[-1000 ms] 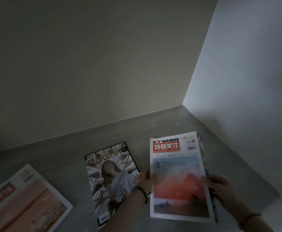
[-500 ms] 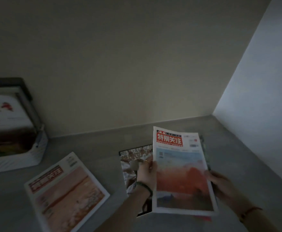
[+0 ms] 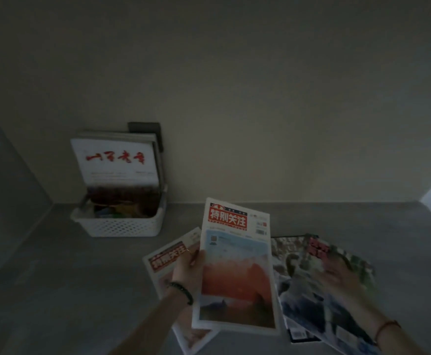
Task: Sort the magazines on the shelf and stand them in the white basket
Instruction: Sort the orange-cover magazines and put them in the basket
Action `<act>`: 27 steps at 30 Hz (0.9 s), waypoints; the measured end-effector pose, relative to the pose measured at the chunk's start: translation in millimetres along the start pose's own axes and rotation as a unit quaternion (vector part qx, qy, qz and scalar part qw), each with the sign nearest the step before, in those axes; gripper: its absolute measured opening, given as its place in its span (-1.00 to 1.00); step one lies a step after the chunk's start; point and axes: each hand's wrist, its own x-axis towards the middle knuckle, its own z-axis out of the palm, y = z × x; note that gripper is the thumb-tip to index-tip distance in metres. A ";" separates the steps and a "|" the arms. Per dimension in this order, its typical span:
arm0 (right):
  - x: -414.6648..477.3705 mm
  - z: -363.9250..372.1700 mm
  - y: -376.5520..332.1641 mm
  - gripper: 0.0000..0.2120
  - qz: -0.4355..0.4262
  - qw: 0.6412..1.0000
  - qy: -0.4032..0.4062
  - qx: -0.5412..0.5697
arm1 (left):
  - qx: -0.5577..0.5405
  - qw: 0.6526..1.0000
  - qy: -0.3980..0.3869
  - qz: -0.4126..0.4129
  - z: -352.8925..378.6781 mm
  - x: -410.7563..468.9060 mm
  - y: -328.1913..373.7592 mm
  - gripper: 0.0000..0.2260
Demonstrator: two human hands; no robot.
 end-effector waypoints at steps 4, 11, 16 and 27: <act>-24.3 94.2 -61.0 -0.63 -0.034 0.965 -0.232 0.119 | -0.030 0.999 0.004 0.028 -59.7 11.9 18.2 -0.82; -20.7 218.1 -164.5 -0.91 -0.205 0.968 -0.128 0.074 | -0.041 0.990 0.043 0.128 -184.8 49.6 55.8 -0.83; -15.8 277.6 -245.3 -0.97 -0.311 0.944 -0.098 0.047 | -0.012 0.981 0.118 0.153 -255.2 109.1 88.5 -0.87; 34.5 379.9 -274.4 -0.73 -0.339 0.935 -0.057 -0.092 | -0.005 0.976 0.213 0.043 -310.5 208.8 54.5 -0.72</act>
